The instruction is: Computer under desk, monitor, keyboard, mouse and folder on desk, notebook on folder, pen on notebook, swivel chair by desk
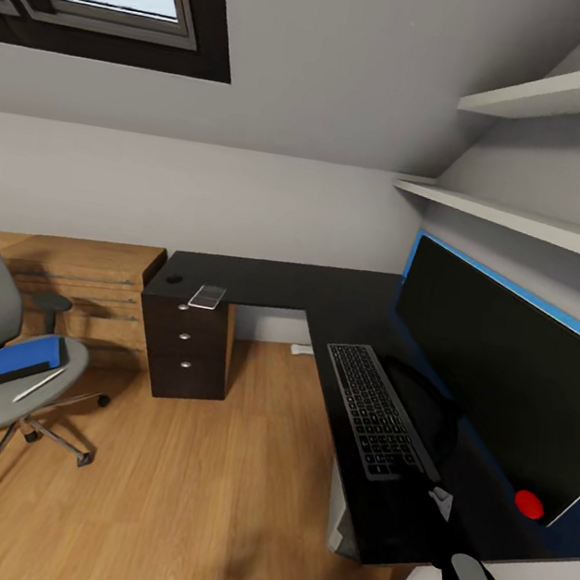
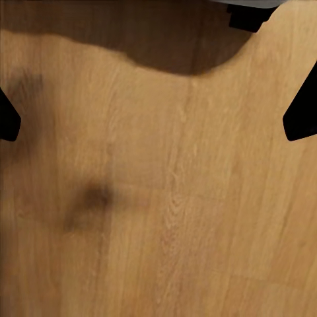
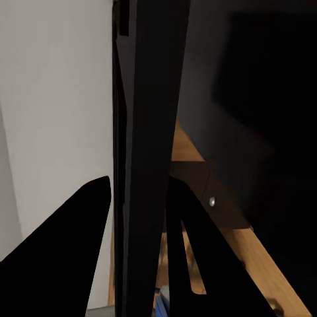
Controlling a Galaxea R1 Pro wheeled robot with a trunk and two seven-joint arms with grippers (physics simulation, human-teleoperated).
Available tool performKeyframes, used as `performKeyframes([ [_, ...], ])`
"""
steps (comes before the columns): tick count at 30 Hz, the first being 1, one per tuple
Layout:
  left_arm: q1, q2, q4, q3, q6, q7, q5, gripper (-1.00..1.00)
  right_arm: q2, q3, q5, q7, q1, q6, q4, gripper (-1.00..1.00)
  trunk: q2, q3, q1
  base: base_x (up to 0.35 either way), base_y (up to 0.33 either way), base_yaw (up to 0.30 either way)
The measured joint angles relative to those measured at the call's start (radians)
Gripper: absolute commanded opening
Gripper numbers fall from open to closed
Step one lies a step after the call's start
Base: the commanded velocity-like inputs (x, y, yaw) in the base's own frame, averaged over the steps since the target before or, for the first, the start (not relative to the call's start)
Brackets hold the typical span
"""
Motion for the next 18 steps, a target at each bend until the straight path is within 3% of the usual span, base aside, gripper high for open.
performKeyframes([
  [14, 0.000, 0.001, 0.000, 0.001, 0.000, 0.000, 0.001, 1.00, 0.001, 0.000, 0.000, 0.001, 0.000, 0.000, 0.004, -1.00, 0.000, 0.000, 0.000, 0.004, -0.001, 0.000],
  [18, 0.000, 0.002, 0.000, 0.002, 0.001, 0.000, 0.001, 1.00, 0.001, 0.000, 0.001, 0.002, -0.001, 0.000, 0.008, -1.00, 0.000, 0.000, 0.000, 0.151, -0.039, 0.000],
])
